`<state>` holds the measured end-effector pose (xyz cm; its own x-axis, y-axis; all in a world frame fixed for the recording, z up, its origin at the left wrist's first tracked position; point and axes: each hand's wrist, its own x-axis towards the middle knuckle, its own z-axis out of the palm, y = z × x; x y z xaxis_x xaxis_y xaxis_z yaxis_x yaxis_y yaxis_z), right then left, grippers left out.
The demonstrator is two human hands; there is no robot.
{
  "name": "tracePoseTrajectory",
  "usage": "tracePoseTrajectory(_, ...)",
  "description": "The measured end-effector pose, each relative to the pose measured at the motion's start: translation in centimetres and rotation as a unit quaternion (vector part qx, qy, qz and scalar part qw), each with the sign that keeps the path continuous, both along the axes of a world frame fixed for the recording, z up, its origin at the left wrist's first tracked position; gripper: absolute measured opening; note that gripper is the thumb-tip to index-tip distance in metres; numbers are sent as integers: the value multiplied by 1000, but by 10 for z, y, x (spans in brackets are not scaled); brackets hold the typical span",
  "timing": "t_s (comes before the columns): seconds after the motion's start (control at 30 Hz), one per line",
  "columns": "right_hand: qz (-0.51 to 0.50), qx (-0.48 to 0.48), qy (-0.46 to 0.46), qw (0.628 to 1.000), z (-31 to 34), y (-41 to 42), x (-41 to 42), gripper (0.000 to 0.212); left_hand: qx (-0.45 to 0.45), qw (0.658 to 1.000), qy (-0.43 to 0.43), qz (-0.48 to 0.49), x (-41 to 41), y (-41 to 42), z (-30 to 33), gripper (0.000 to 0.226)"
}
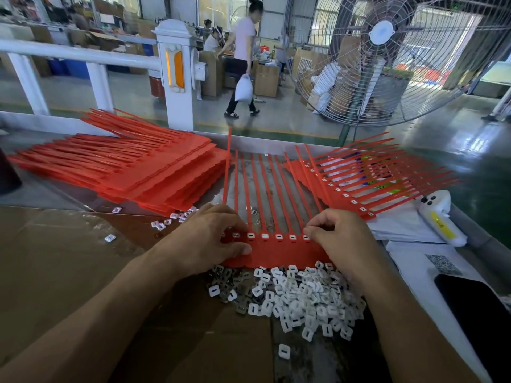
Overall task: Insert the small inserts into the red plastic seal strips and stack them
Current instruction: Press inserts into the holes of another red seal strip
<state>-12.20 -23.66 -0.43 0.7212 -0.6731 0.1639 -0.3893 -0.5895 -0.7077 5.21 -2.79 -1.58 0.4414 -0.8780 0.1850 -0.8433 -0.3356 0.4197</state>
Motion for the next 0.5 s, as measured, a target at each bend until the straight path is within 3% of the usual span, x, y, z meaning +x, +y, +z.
tracePoseTrajectory(0.07, 86, 35, -4, 996, 10, 3, -5, 10, 0, 1000, 4, -1, 0, 0, 0, 49)
tracePoseTrajectory(0.2, 213, 22, 125, 969, 17, 9, -7, 8, -4, 1000, 3, -2, 1, 0, 0, 48)
tracePoseTrajectory(0.5, 237, 21, 167, 957, 18, 10, -12, 12, -3, 1000, 0, -5, 1, 1, -2, 47)
